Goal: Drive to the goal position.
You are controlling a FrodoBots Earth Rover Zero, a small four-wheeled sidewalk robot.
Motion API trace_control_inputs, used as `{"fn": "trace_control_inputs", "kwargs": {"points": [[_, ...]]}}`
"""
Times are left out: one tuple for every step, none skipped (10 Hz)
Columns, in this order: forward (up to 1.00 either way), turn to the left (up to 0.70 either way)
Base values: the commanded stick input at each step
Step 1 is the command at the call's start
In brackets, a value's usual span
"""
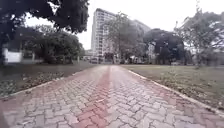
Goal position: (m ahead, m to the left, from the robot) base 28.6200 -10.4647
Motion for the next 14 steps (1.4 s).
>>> {"fn": "trace_control_inputs", "kwargs": {"points": [[0.7,0.0],[0.7,0.0],[0.7,0.0],[0.7,0.0],[0.7,0.0],[0.7,0.0],[0.7,0.0],[0.7,0.0],[0.7,0.01],[0.7,0.02],[0.7,0.01],[0.7,0.0],[0.7,0.0],[0.7,0.0]]}}
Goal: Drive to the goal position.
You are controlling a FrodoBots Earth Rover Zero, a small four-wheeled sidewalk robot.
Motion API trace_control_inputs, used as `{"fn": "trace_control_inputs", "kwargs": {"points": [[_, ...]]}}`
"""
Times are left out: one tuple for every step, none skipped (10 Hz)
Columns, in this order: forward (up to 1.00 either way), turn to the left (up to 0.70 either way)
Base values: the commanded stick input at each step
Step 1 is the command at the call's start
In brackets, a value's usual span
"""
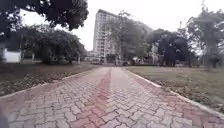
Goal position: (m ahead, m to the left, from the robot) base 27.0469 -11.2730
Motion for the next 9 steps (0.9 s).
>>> {"fn": "trace_control_inputs", "kwargs": {"points": [[0.7,0.01],[0.7,0.0],[0.7,0.0],[0.7,0.0],[0.7,0.0],[0.7,0.0],[0.7,0.0],[0.7,0.0],[0.7,0.0]]}}
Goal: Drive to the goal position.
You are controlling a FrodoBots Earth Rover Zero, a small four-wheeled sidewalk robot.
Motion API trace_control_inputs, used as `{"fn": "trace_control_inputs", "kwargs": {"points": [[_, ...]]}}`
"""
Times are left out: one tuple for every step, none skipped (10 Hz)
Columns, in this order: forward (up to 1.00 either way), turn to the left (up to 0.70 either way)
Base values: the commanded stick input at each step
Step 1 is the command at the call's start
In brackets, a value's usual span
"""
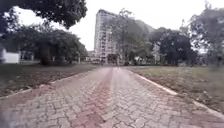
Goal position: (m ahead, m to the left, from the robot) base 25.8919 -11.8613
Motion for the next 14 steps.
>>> {"fn": "trace_control_inputs", "kwargs": {"points": [[0.7,0.0],[0.7,0.0],[0.7,0.0],[0.7,0.0],[0.7,0.0],[0.7,0.0],[0.7,0.0],[0.7,0.0],[0.7,0.0],[0.7,0.0],[0.7,0.0],[0.7,0.0],[0.7,0.0],[0.7,0.0]]}}
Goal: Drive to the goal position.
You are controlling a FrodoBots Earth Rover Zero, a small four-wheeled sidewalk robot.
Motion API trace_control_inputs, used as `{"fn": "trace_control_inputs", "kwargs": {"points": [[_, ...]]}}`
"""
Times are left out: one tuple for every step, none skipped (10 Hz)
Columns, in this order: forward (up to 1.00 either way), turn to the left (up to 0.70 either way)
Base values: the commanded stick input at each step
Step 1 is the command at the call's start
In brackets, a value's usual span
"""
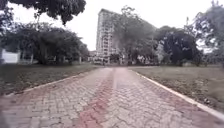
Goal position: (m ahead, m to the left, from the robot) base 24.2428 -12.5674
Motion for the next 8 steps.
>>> {"fn": "trace_control_inputs", "kwargs": {"points": [[0.7,0.0],[0.7,0.0],[0.7,0.0],[0.7,0.0],[0.7,0.0],[0.7,0.0],[0.7,0.0],[0.7,0.0]]}}
